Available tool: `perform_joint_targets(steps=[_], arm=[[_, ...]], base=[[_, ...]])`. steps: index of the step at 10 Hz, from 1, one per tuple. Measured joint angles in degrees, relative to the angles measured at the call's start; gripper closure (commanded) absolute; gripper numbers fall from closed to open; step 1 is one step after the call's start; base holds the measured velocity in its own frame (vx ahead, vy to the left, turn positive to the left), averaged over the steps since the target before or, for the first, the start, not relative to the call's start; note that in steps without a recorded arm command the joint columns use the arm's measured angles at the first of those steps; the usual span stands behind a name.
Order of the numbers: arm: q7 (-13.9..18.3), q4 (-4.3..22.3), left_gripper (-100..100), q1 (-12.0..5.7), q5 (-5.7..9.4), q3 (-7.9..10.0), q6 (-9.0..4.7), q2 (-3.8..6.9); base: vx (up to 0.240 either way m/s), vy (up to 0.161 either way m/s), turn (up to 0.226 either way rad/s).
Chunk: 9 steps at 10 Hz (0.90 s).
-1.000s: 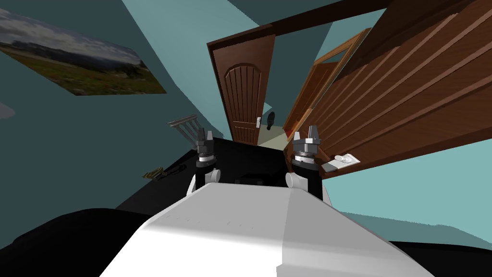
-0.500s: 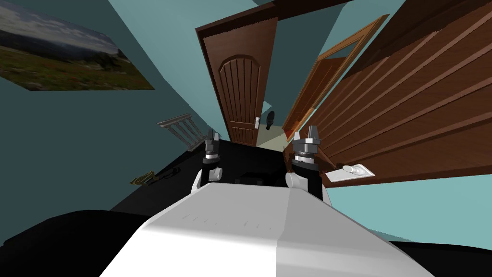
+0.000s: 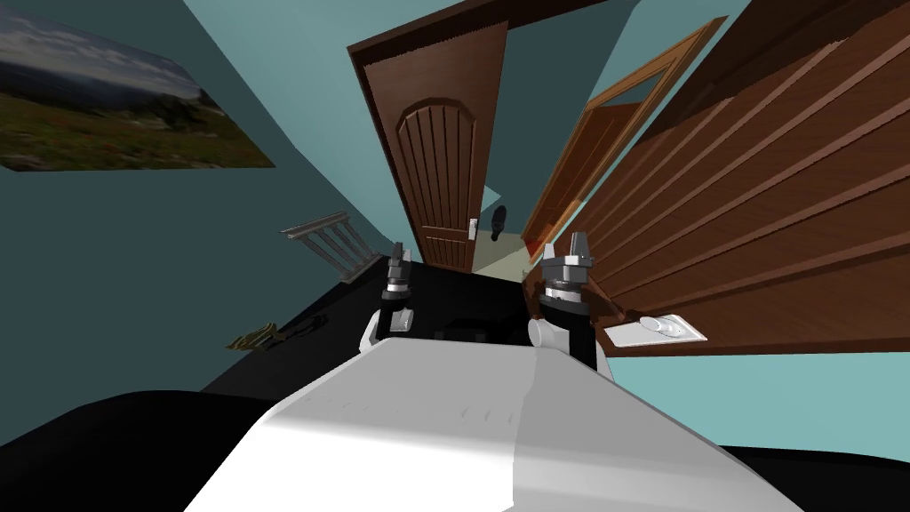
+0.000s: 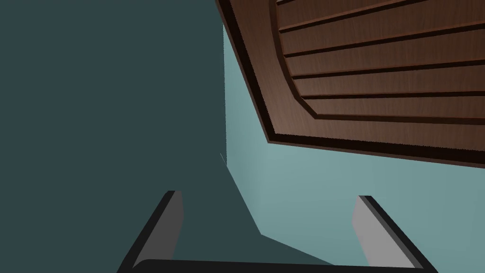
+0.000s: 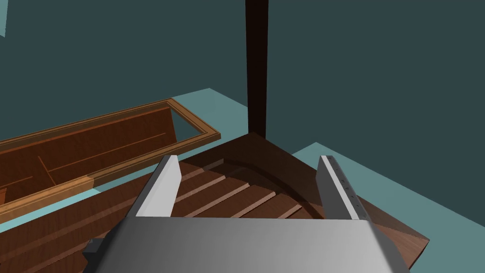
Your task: Pull the door open
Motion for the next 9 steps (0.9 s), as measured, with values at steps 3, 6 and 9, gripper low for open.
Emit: perform_joint_targets(steps=[3, 6, 9], arm=[[1.42, 3.44, -100, -2.11, -0.16, -0.11, 0.92, 0.76], [3.04, 6.38, -100, -3.44, -0.27, -0.30, 1.78, 1.67], [4.71, 10.49, -100, -6.08, -0.35, -0.22, 2.75, 2.47]], base=[[0.096, -0.070, -0.014], [0.112, -0.064, -0.014], [0.095, -0.061, -0.017]])
